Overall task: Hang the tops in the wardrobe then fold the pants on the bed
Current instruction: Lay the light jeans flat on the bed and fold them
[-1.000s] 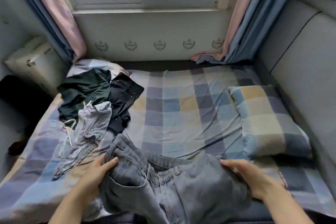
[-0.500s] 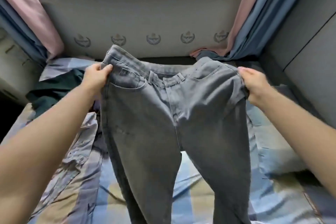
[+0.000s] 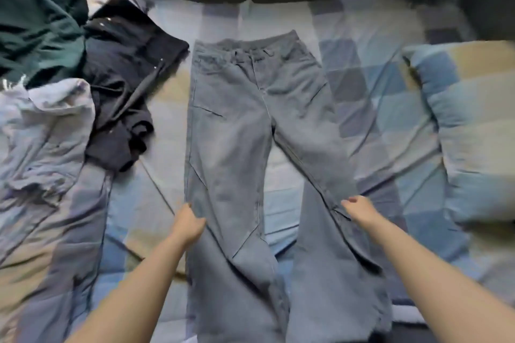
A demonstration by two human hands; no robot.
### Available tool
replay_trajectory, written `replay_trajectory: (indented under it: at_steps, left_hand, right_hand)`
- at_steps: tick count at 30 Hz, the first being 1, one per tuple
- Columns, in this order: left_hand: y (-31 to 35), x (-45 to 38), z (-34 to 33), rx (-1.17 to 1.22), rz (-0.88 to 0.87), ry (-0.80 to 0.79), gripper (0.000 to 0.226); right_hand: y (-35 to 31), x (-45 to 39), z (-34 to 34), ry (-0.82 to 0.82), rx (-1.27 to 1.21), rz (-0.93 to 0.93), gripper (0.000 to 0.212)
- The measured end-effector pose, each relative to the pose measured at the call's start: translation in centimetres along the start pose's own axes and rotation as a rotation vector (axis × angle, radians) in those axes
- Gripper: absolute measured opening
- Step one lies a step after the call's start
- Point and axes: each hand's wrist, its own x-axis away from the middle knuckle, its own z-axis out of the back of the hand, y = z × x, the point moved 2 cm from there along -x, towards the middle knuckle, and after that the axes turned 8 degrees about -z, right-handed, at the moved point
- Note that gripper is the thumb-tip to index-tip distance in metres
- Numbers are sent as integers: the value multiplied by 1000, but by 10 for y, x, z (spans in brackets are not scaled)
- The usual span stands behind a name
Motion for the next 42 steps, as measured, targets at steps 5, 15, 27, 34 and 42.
replay_trajectory:
  at_steps: [5,15,27,34,42]
  left_hand:
    - [-84,23,-56,-30,196,6,56]
    - [-137,74,-103,395,228,-165,17]
    - [-164,127,-33,394,147,-255,15]
    - [-195,161,48,434,75,-36,27]
    - [-213,179,68,285,-97,-277,26]
  right_hand:
    - [99,-7,-36,57,74,-270,50]
    - [134,51,-107,236,532,268,39]
    - [106,147,-187,-481,113,284,38]
    - [104,215,-205,-574,-168,183,30]
    - [99,265,-227,-754,-112,180,41]
